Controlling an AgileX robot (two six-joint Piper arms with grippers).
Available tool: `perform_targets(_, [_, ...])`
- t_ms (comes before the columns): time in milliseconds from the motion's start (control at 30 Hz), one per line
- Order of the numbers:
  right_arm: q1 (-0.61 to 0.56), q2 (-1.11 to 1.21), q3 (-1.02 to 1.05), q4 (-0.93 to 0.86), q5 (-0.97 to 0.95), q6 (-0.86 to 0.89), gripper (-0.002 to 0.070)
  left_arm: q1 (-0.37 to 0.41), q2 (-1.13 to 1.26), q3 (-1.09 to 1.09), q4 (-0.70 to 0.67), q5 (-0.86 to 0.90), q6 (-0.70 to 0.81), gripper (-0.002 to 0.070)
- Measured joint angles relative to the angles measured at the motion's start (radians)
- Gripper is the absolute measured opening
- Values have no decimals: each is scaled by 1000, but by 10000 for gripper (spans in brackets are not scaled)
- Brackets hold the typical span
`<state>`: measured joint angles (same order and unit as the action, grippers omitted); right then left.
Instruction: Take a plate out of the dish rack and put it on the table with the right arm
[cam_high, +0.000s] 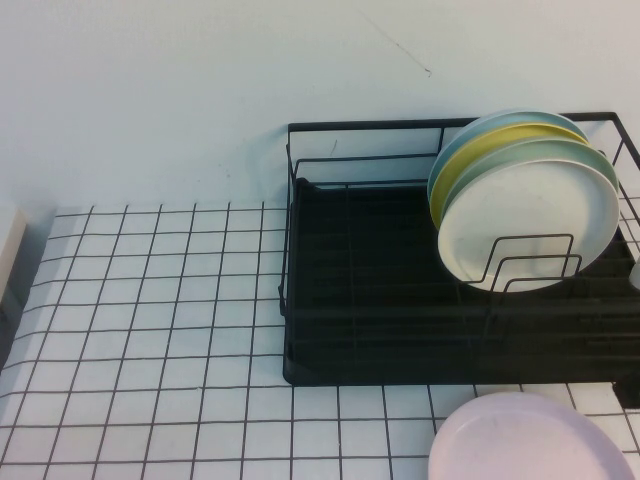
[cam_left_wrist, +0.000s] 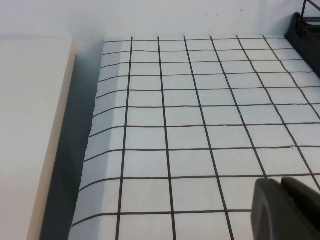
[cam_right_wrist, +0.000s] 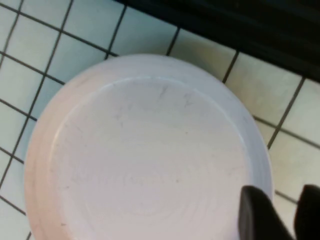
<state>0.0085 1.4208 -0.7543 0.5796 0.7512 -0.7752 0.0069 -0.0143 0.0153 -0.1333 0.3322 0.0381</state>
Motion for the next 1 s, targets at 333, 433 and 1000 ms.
perform_targets(333, [0,-389,-111,-130,-12,-20,7,0,0,0,0,0,0,-3])
perform_targets(433, [0,-540,-112,-175,-54,-21,4,0,0,0,0,0,0,-3])
perform_targets(1000, [0,-1201,355,-229,-281,-19,0,0,0,0,0,0,5,-3])
